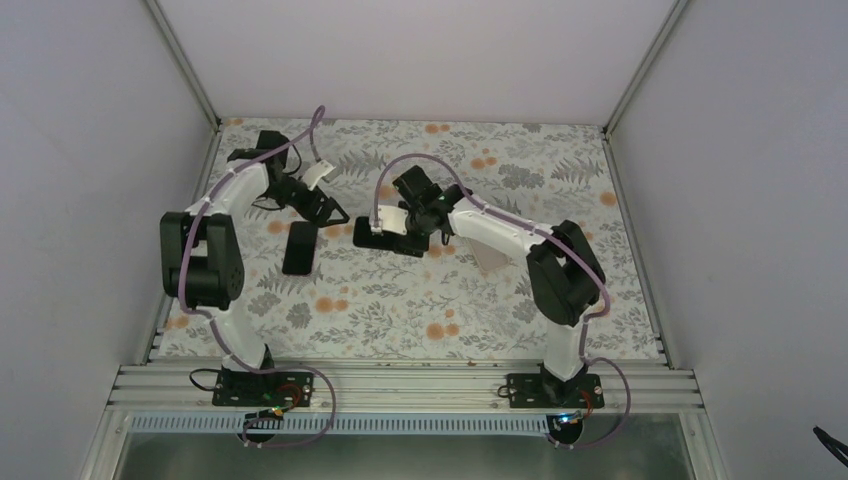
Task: Take the phone out of the phone case
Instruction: Pick up the phone at the center of the board.
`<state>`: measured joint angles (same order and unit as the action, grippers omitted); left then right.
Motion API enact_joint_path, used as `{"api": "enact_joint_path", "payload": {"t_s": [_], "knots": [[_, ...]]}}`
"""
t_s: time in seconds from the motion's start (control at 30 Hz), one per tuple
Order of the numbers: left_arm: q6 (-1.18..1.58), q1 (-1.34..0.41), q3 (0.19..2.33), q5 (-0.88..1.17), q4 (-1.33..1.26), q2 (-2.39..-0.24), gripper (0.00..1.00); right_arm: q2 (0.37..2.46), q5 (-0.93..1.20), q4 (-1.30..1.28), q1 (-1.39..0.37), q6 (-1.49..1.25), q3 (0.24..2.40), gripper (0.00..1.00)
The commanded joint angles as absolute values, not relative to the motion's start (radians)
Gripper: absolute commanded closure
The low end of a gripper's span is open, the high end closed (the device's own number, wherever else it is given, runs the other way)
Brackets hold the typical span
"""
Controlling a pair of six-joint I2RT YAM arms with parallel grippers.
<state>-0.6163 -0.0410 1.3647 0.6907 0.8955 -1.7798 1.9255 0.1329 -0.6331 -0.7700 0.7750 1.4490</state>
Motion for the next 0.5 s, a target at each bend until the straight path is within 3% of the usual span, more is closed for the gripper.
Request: {"api": "enact_joint_path", "payload": {"t_s": [0.0, 0.27, 0.47], "knots": [[-0.693, -0.034, 1.478, 0.887, 1.072, -1.886, 0.0, 1.866, 0.109, -0.549, -0.771, 0.698, 1.503, 0.54], [-0.744, -0.037, 1.596, 1.049, 1.199, -2.002, 0.0, 1.923, 0.048, -0.493, -0.777, 0.66, 1.602, 0.55], [-0.771, -0.038, 1.626, 1.091, 1.237, -2.039, 0.15, 1.96, 0.057, -0.479, -0.779, 0.651, 1.669, 0.54]]}}
